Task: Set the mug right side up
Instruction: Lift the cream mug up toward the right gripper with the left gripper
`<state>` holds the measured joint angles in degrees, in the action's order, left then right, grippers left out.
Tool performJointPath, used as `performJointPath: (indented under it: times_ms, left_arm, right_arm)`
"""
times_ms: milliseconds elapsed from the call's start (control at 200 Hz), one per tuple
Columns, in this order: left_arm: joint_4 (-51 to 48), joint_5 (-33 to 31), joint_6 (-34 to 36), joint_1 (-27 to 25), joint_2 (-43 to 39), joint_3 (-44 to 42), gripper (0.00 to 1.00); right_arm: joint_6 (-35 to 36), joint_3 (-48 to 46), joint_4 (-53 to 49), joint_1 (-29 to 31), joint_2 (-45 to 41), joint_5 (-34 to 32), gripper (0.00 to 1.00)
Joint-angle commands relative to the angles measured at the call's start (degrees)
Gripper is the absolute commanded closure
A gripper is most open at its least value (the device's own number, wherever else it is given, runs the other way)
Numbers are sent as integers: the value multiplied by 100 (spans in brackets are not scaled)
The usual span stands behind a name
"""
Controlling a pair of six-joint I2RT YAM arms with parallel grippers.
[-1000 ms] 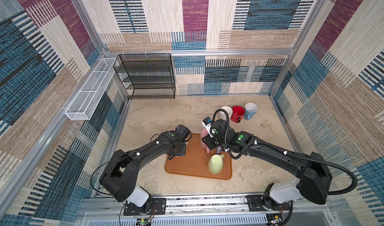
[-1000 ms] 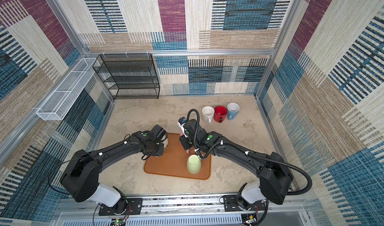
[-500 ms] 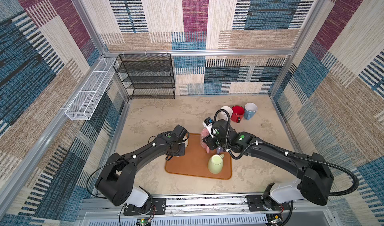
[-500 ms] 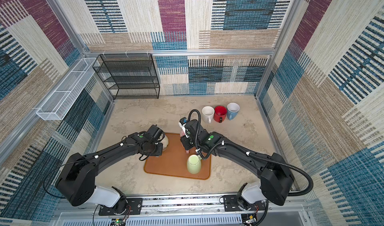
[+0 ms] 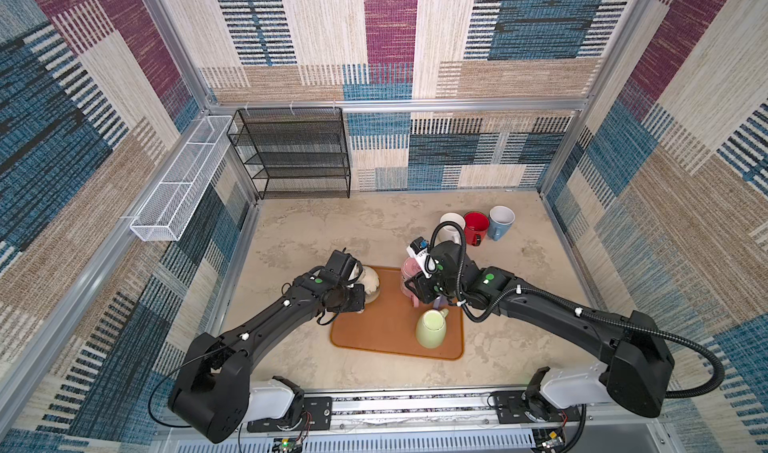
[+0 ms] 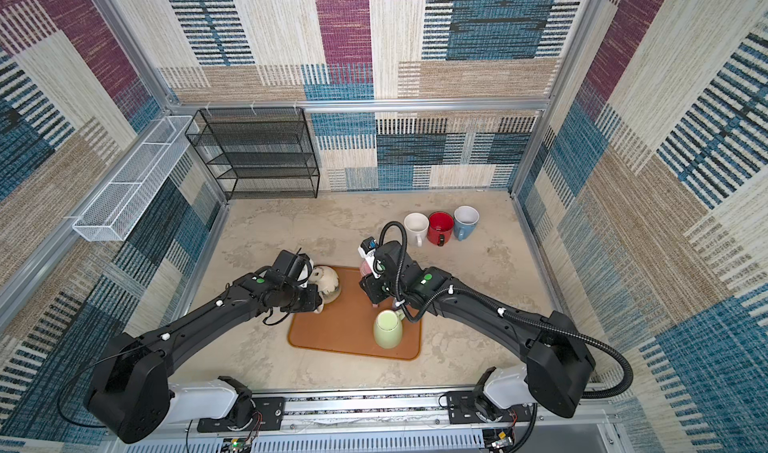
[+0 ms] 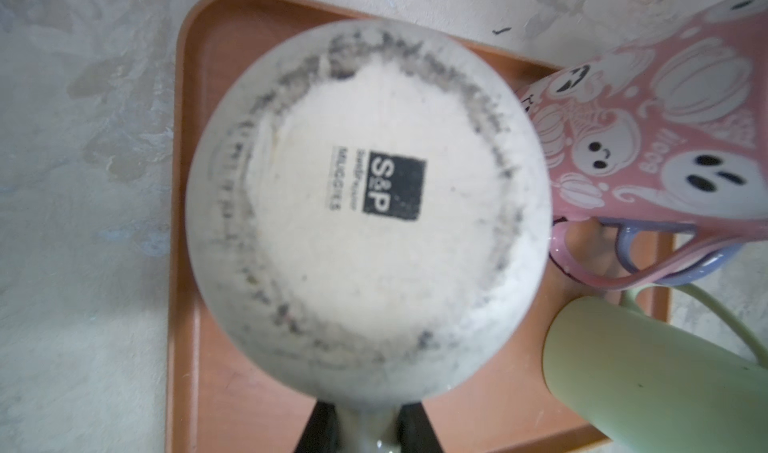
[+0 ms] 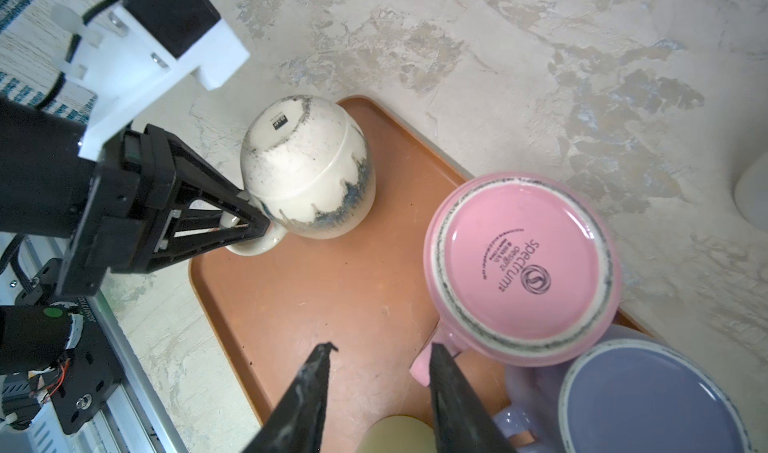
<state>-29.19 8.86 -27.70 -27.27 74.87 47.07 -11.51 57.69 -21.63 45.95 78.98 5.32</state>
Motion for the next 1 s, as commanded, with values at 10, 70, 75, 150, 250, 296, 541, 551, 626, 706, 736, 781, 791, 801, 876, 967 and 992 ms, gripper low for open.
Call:
performJointPath:
  times_ms: [10,70,75,150,250,296,541,551,626,706,736,781,791,801,876,967,992]
  left_arm:
    - [723,445,-168,131,-289,-82,100]
    - [867,593,-253,216,-462,-136,100]
    - [882,605,-266,228,-477,-145,100]
    - [1072,813,-393,329,-690,-188,100]
    - [1304,1060,-561,435,-975,-211,100]
    - [1403,1168,-642,474,-1079,-218,100]
    - [1835,1679,-978,604,-1434,-129,100]
    - [1848,1691,-977,607,-1447,-121,100]
    - [1988,1765,-1045,612,-1548,-105,100]
    - [2133,1834,-1123,617,-1632,-84,100]
    - [2194,1865,-1169,626,-1652,-75,100]
    - [2290,1914,-1225,628,-1678,-56,100]
    - [2311,1928,-1250,627,-1684,-50,100]
    - [2336,1938,-1265,631,-1692,-54,100]
    - [2508,2016,-1363,640,-1710,-16,100]
    - [2707,2112,-1467,644,-1712,42,100]
    - [2751,2129,-1494,644,-1708,46,100]
  right_arm:
    - [-138,-48,331,-42,-65,364,58]
    - [-185,-87,393,-75,-84,541,58]
    - [-190,-85,399,-76,-85,554,58]
    - [-259,-131,504,-117,-117,826,58]
    - [-338,-178,669,-169,-151,1148,58]
    - [-376,-192,740,-202,-146,1285,57]
    - [-653,-293,1288,-410,-121,2169,52]
    - [-671,-293,1316,-422,-127,2211,52]
    - [-785,-320,1548,-500,-108,2533,49]
    - [-934,-328,1809,-586,-90,2860,48]
    - [-997,-329,1913,-623,-76,2986,47]
    - [-1097,-334,2067,-679,-60,3155,46]
    - [-1116,-330,2104,-687,-58,3189,46]
    - [-1143,-329,2137,-703,-52,3224,46]
    - [-1322,-337,2352,-801,-2,3459,46]
    - [-1567,-364,2674,-909,40,3743,46]
    - [-1643,-384,2773,-935,49,3812,46]
